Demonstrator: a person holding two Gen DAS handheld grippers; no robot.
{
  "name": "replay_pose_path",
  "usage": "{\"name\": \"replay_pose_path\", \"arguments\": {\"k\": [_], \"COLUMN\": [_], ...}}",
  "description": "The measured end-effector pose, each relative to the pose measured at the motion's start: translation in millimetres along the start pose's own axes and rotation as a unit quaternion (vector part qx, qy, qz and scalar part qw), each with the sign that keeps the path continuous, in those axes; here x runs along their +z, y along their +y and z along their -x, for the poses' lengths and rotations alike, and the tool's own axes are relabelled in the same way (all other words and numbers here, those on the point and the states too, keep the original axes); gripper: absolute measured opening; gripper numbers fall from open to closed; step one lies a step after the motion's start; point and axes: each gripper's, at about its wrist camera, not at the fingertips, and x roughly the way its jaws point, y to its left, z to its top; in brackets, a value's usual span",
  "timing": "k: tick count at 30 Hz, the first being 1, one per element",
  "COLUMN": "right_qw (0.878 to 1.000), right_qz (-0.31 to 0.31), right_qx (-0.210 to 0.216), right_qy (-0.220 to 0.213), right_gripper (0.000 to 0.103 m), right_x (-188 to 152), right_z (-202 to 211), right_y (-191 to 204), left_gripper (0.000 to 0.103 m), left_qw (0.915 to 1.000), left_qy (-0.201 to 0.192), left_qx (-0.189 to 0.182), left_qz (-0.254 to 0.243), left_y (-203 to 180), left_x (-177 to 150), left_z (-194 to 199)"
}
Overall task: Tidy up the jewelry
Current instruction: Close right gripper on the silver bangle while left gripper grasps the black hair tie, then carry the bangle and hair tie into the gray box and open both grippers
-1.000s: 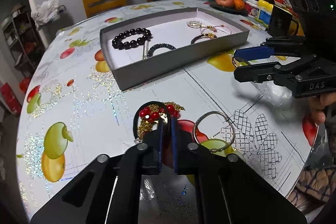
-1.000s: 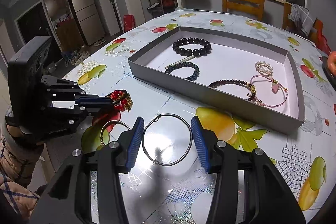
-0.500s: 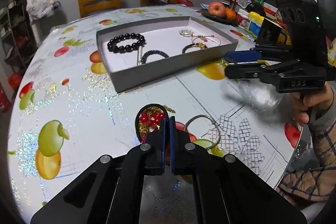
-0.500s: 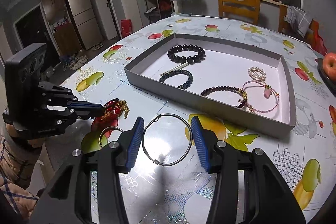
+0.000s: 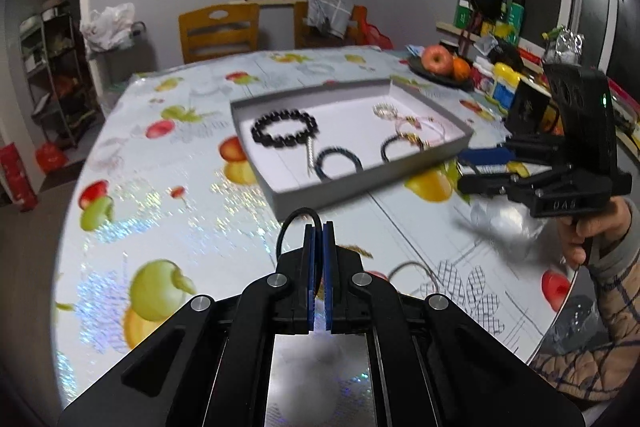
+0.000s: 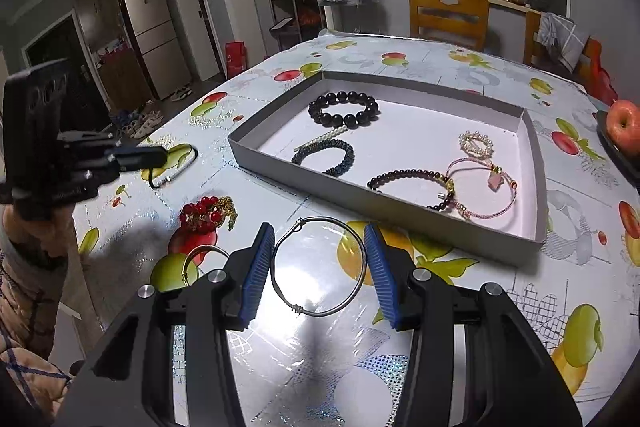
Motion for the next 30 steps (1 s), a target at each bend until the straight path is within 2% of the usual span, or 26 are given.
{"name": "replay_pose_path", "arguments": {"k": [6, 14, 23, 30], "right_qw": [1.0, 1.0, 0.998, 0.996], "right_qz": [0.002, 0.003, -0.014, -0.054], "right_qx": [-0.007, -0.022, -0.053, -0.063], "right_qy": [-0.006, -0.014, -0.025, -0.029], "right_gripper": [0.047, 0.047, 0.047, 0.047], "right_x": [6, 22, 51, 65], "right_z": [5, 10, 12, -4], "right_y": [-3, -14, -54, -95], "left_gripper": [0.004, 0.004, 0.004, 0.004], "left_qw": [0.9997, 0.999, 0.9978, 0.9976], "left_qy": [-0.017, -0.027, -0.033, -0.028], "left_qx": [0.004, -0.017, -0.044, -0.06], "left_qz": [-0.014, -0.033, -0.036, -0.022], "left_y": [-2, -16, -29, -30], "left_x": [20, 52, 92, 113], "left_z": [9, -2, -39, -80]}}
